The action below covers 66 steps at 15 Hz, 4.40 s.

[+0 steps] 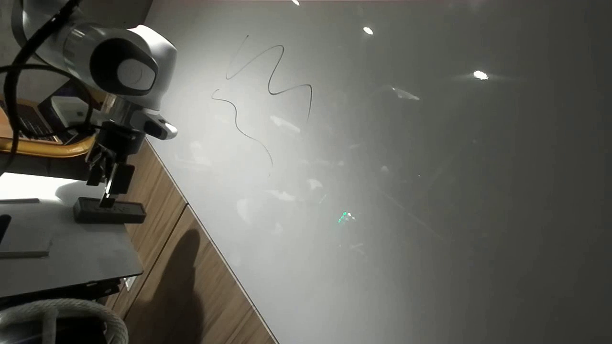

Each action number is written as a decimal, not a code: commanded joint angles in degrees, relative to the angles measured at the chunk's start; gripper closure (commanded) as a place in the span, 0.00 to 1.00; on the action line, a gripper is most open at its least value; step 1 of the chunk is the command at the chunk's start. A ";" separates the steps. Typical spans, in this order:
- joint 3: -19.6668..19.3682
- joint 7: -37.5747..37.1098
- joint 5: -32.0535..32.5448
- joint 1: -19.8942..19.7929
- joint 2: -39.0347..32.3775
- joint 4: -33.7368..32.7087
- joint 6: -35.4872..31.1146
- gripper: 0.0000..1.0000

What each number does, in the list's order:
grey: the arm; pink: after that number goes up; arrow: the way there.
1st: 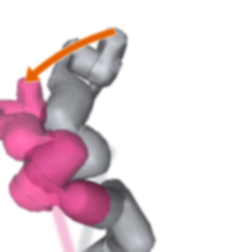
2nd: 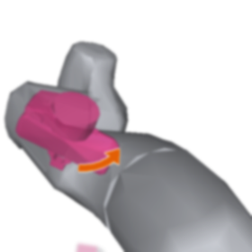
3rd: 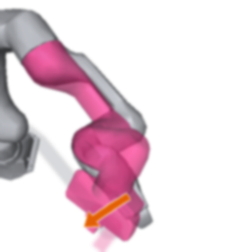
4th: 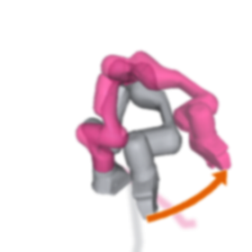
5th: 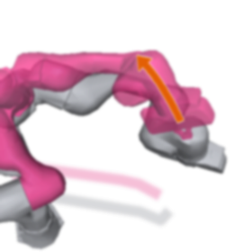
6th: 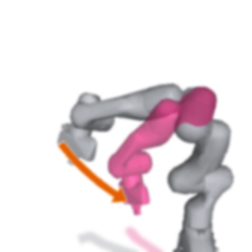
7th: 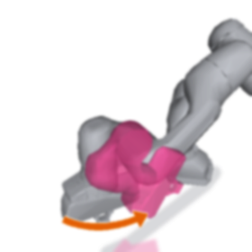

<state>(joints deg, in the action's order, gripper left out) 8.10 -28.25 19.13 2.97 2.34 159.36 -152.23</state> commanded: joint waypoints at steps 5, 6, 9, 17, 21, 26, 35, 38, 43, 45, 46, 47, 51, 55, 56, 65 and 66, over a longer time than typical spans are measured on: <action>-0.42 -12.65 9.15 0.03 -3.77 -0.02 -4.15 0.00; -0.59 -12.47 9.31 -0.13 -4.41 -0.02 -5.47 0.00; -1.31 -10.92 9.48 -0.92 -6.58 -0.02 -9.65 0.00; -1.61 -11.41 9.52 -1.80 -6.76 -0.25 -10.11 0.00; -1.67 -10.47 8.83 -2.19 -7.61 -0.53 -10.78 0.00; -1.84 -10.27 8.83 -2.42 -7.55 -0.52 -10.46 0.00; -1.18 -8.77 7.16 -2.50 -6.02 -0.72 -8.93 0.00; -1.19 -7.99 6.64 -2.63 -6.02 -0.78 -9.08 0.00; -1.27 -7.05 6.52 -3.03 -6.71 -0.84 -9.33 0.31; -1.27 -6.87 6.66 -3.28 -6.94 -0.83 -9.42 0.47; -1.23 -6.76 6.64 -3.37 -6.93 -0.82 -9.41 0.55; -1.13 -6.68 6.58 -3.34 -6.79 -0.80 -9.34 0.63; -0.29 -6.84 6.31 -2.64 -5.67 -0.81 -8.17 0.70; 1.87 -7.41 5.99 -1.06 -3.77 -0.92 -6.08 0.70; 2.71 -7.46 5.83 -0.50 -2.80 -1.00 -5.28 0.70; 13.19 -15.70 14.76 7.96 7.70 -9.19 10.40 0.70; 14.11 -16.42 16.55 8.04 8.23 -11.11 12.11 0.70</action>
<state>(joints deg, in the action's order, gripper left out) 19.97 -42.02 30.96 10.27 8.18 152.56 -145.67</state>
